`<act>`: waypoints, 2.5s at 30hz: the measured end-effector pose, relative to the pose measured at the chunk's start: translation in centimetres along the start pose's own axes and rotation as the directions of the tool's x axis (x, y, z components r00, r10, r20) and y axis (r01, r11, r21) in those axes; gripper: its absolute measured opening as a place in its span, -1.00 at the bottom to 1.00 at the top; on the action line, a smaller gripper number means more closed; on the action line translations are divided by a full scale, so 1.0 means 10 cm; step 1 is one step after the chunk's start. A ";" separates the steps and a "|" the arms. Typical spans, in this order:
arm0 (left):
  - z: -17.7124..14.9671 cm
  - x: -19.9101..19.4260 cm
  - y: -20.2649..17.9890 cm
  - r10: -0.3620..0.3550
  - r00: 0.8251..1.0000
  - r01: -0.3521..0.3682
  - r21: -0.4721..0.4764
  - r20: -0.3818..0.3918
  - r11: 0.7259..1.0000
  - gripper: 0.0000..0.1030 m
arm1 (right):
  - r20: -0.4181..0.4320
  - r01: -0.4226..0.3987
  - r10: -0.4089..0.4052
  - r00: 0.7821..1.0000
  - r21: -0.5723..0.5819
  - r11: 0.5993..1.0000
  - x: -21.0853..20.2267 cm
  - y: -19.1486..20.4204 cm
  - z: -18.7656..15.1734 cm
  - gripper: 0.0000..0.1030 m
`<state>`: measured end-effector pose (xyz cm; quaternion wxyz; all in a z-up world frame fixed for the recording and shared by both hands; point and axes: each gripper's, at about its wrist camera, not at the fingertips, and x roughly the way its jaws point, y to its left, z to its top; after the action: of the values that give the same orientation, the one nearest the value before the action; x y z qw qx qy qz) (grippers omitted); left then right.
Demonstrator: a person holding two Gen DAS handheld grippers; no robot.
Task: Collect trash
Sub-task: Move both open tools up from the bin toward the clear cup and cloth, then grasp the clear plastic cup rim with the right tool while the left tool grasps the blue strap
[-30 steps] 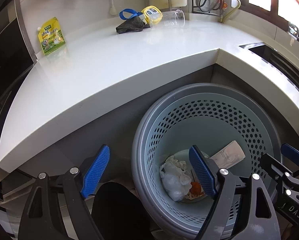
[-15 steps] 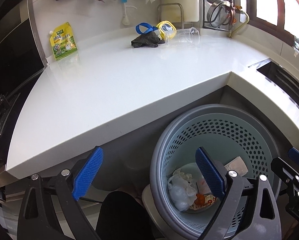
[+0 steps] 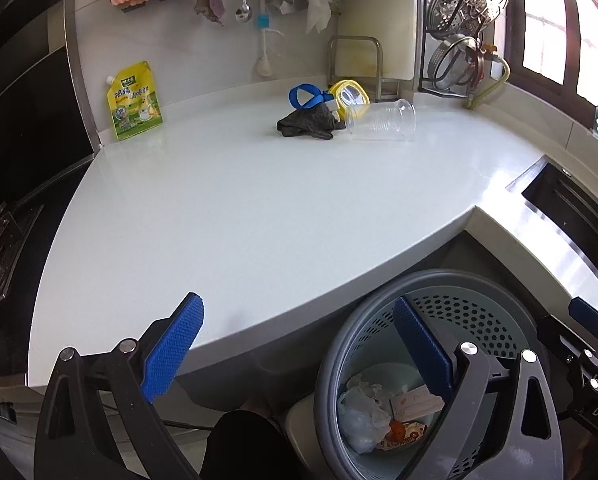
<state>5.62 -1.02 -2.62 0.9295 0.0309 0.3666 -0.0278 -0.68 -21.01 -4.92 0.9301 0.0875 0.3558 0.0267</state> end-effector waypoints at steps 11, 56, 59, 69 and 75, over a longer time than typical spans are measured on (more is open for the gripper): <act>0.39 0.11 0.09 -0.002 0.999 0.003 -0.018 0.047 1.000 0.84 | 0.025 -0.043 0.044 0.999 -0.028 0.999 0.19 0.09 0.45 0.45; 1.46 0.99 0.17 0.036 0.996 -0.033 -0.048 0.076 0.998 0.88 | 0.028 -0.113 0.114 0.993 -0.044 0.993 1.18 -0.04 1.81 0.45; 1.51 1.06 0.20 0.034 0.997 -0.031 -0.051 0.070 0.998 0.88 | 0.026 -0.106 0.108 0.994 -0.054 0.993 1.25 -0.04 1.89 0.45; 1.65 1.30 0.23 0.050 0.997 -0.048 -0.049 0.051 0.998 0.88 | -0.023 -0.117 0.116 0.993 -0.063 0.991 1.61 -0.02 2.08 0.45; 1.68 1.35 0.29 0.063 0.997 -0.060 -0.051 0.050 0.997 0.88 | -0.062 -0.140 0.135 0.989 -0.070 0.988 1.89 0.02 2.22 0.45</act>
<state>27.11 0.20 0.55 0.9396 0.0183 0.3418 0.0092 28.26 -21.88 -1.04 0.9182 0.0765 0.3738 0.1064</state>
